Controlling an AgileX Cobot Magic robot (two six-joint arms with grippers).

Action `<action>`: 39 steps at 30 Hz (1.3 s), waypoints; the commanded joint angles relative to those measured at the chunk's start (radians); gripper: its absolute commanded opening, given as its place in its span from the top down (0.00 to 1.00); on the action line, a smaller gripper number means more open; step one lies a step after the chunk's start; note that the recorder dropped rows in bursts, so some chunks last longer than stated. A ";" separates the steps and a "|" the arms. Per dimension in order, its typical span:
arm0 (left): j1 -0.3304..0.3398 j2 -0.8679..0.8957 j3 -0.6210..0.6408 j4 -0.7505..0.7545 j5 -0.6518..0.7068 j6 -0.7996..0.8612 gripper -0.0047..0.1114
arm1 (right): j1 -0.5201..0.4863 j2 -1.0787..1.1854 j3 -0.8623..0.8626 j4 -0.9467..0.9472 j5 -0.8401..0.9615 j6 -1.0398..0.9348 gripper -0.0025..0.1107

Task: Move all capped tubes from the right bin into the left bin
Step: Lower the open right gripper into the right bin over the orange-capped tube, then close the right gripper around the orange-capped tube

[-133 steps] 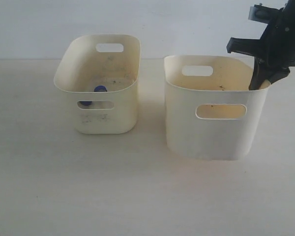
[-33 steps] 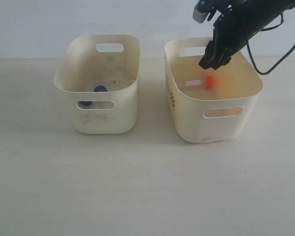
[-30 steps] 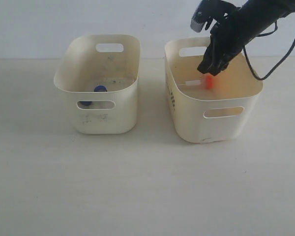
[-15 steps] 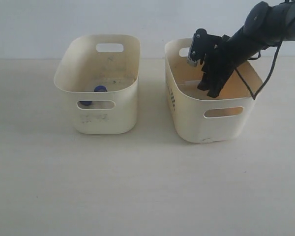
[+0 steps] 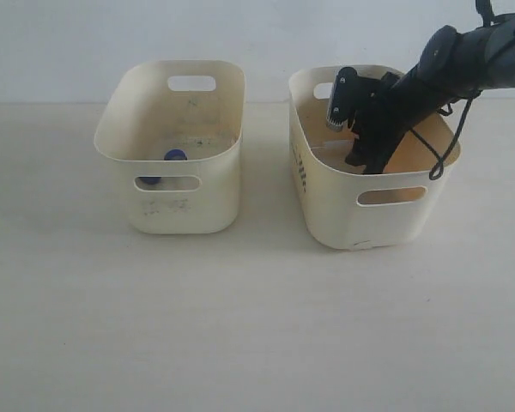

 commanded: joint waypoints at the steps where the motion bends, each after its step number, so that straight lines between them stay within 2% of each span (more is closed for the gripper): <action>1: 0.000 0.000 -0.004 -0.006 -0.004 -0.010 0.92 | 0.000 0.000 -0.002 0.001 -0.061 -0.011 0.49; 18: 0.000 0.000 -0.004 -0.006 -0.004 -0.010 0.92 | 0.033 0.069 -0.004 0.001 -0.110 -0.009 0.50; 20: 0.000 0.000 -0.004 -0.006 -0.004 -0.010 0.92 | 0.033 0.069 -0.004 0.001 -0.112 -0.009 0.55; 27: 0.000 0.000 -0.004 -0.006 -0.004 -0.010 0.92 | 0.033 0.069 -0.004 -0.045 -0.111 0.062 0.98; 39: 0.000 0.000 -0.004 -0.006 -0.004 -0.010 0.92 | 0.033 0.002 -0.004 -0.047 -0.050 0.044 0.98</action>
